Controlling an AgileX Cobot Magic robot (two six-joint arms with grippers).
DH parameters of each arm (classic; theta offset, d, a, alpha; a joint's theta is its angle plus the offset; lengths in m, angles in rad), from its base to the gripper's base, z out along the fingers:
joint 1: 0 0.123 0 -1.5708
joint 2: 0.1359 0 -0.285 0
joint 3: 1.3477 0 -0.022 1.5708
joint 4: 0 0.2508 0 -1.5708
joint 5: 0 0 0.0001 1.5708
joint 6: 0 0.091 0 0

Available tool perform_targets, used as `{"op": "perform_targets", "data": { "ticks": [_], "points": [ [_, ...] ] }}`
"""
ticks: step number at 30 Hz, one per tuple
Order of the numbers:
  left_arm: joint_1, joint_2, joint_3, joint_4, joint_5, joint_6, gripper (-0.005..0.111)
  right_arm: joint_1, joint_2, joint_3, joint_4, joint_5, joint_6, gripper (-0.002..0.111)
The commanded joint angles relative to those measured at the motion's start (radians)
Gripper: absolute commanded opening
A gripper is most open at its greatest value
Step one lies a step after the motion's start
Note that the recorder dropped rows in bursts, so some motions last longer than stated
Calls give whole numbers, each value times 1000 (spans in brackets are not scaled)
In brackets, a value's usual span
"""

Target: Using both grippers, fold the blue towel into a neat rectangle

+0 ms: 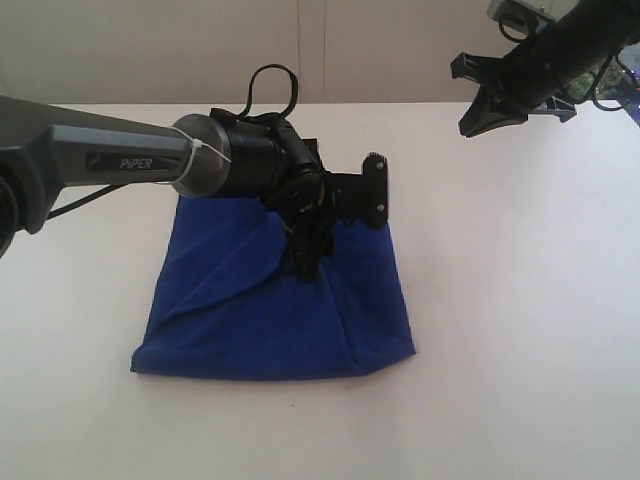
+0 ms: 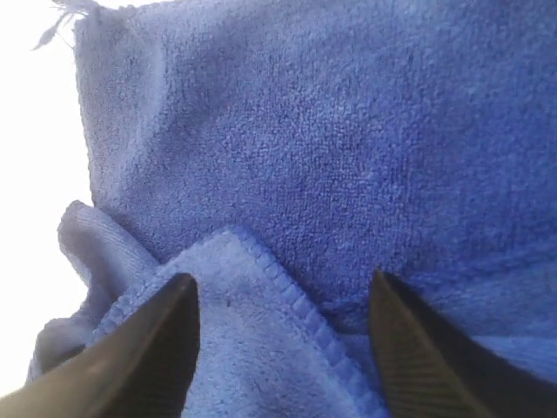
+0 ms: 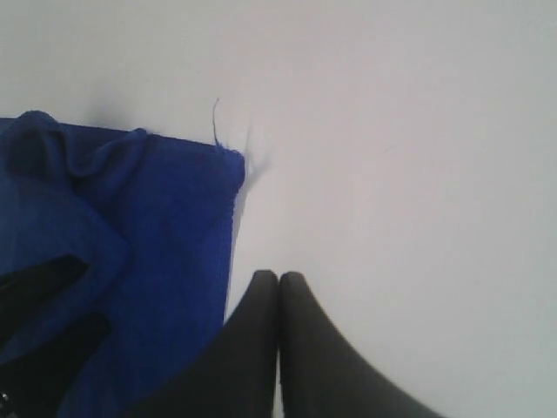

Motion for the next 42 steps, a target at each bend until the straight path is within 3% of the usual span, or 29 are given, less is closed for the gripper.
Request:
{"op": "perform_targets", "data": {
  "ticks": [1,22,24,28,31,42],
  "points": [
    [-1,-8,2,9,27,-17,61,-6,0,4,4,-4,-16,0],
    [11,-44,2,49,126,-103,59,-6,0,4,4,-8,-16,0],
    [11,-44,2,49,126,-106,55,-6,0,4,4,-8,-16,0],
    [11,-43,2,49,119,-183,25,-6,0,4,4,-8,-16,0],
    [11,-43,2,49,113,-217,14,-6,0,4,4,-8,-16,0],
    [11,-67,2,49,144,-256,10,-6,0,4,4,-2,-16,0]
  ]
}}
